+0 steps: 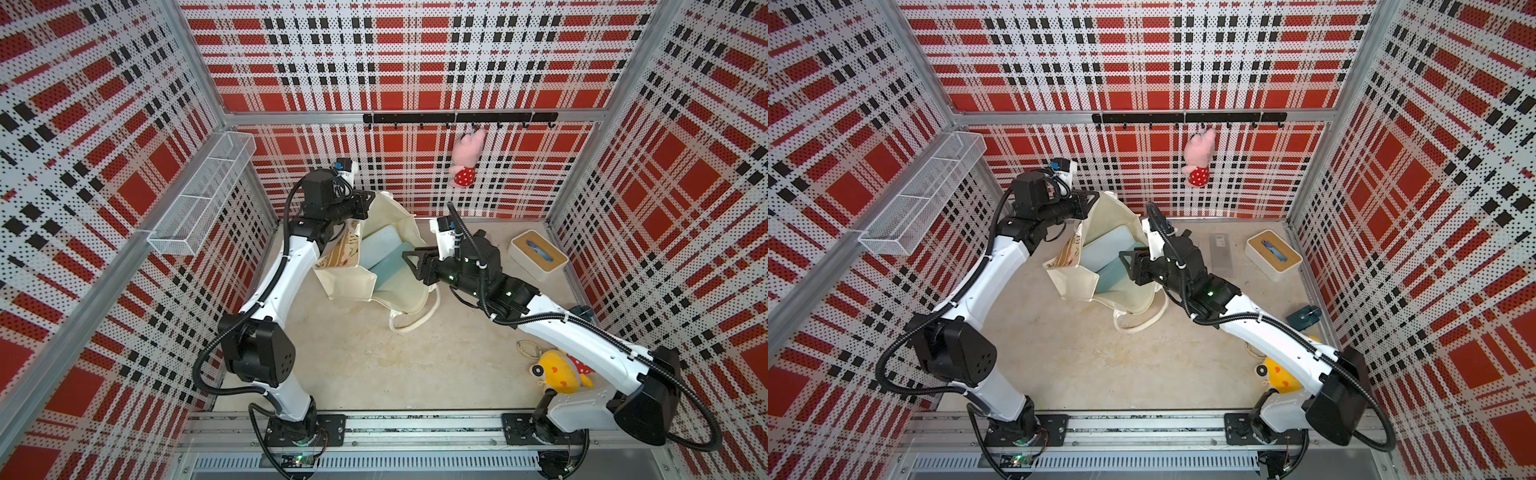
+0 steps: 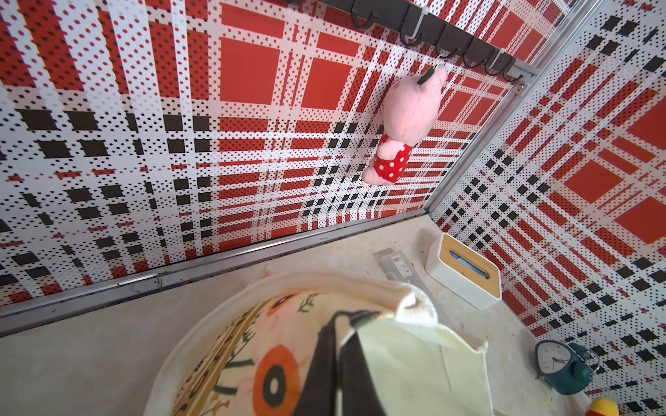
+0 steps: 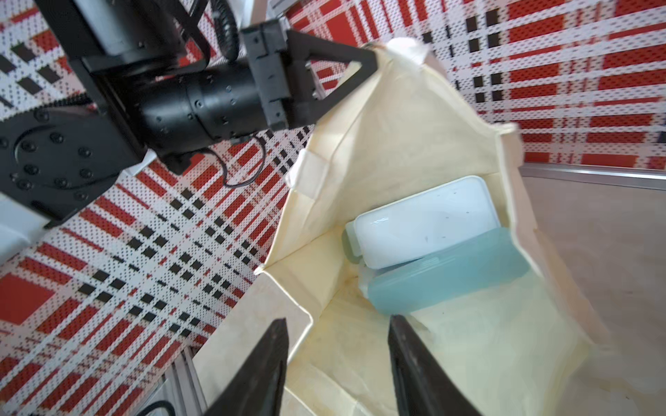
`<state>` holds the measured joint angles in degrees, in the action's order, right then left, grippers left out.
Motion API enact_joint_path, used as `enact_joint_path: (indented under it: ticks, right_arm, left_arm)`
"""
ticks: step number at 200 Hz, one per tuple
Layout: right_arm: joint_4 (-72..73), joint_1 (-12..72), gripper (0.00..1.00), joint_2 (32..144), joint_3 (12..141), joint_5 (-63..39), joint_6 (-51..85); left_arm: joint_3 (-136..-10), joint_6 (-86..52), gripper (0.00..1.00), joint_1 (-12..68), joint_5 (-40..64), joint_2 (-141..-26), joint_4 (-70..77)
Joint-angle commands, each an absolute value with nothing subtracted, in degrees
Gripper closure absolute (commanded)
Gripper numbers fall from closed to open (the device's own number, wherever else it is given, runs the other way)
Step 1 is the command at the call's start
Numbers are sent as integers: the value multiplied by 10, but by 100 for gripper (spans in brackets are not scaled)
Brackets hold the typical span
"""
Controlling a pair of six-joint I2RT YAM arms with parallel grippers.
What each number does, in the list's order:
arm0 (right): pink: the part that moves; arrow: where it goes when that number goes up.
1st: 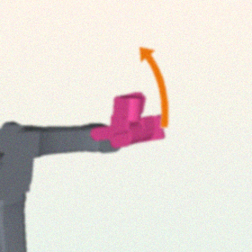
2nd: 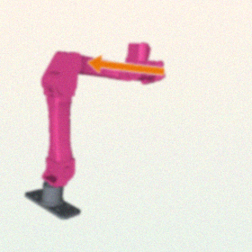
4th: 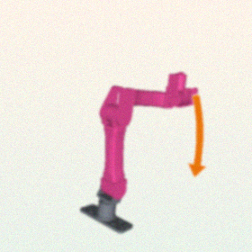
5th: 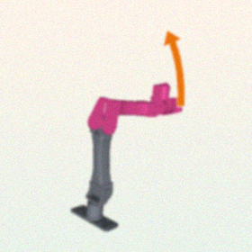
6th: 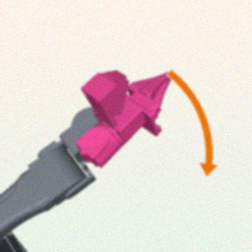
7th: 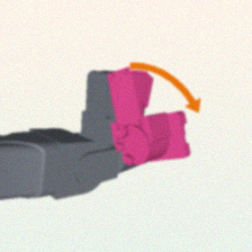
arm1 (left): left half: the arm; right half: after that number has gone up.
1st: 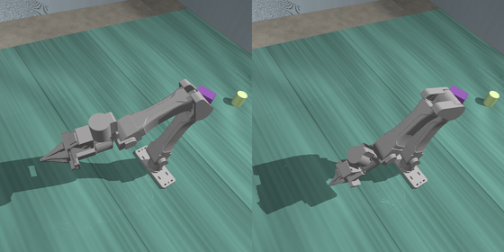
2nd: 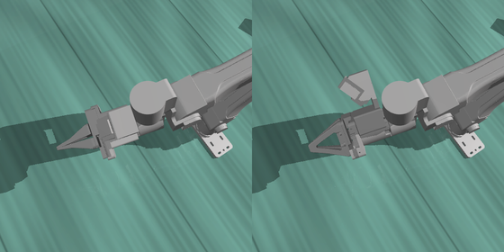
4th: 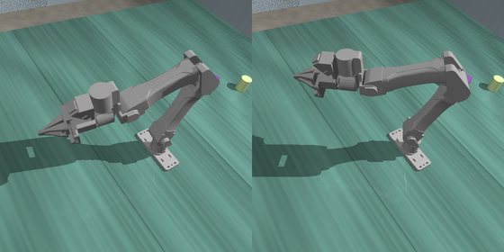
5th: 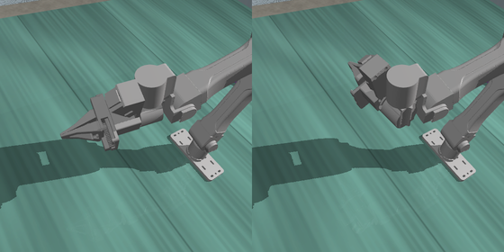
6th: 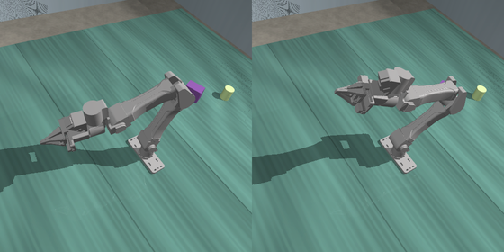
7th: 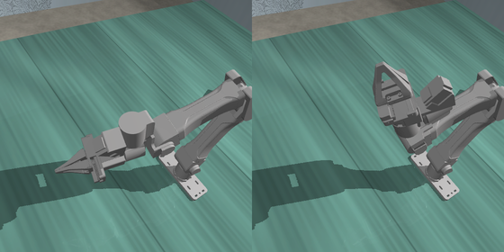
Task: Take out the pencil case from the canvas bag
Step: Place the pencil case at the center of the board, then pick up the pencil case from the canvas bag.
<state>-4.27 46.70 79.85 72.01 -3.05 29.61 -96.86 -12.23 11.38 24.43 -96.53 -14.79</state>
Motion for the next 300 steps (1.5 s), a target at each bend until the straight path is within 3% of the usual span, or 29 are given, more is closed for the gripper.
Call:
enact_joint_path:
  ticks: [1, 72, 118, 195, 253, 300]
  right_arm:
    - [-83, 474, 54, 843, 741, -31, 285]
    - [-177, 481, 58, 1005, 824, 40, 349]
    - [-198, 481, 46, 1118, 915, 89, 388]
    - [-226, 463, 8, 1184, 1015, 121, 543]
    - [-269, 430, 0, 1200, 1034, 94, 670]
    - [-308, 423, 0, 1205, 1042, 101, 698]
  left_arm:
    - [-973, -128, 100, 118, 264, -927, -47]
    - [-970, -121, 100, 120, 289, -924, -44]
    - [-968, -115, 100, 127, 284, -917, -48]
    - [-969, -101, 100, 137, 245, -901, -71]
    - [-968, -97, 100, 161, 251, -900, -73]
    - [-972, -97, 100, 164, 246, -902, -74]
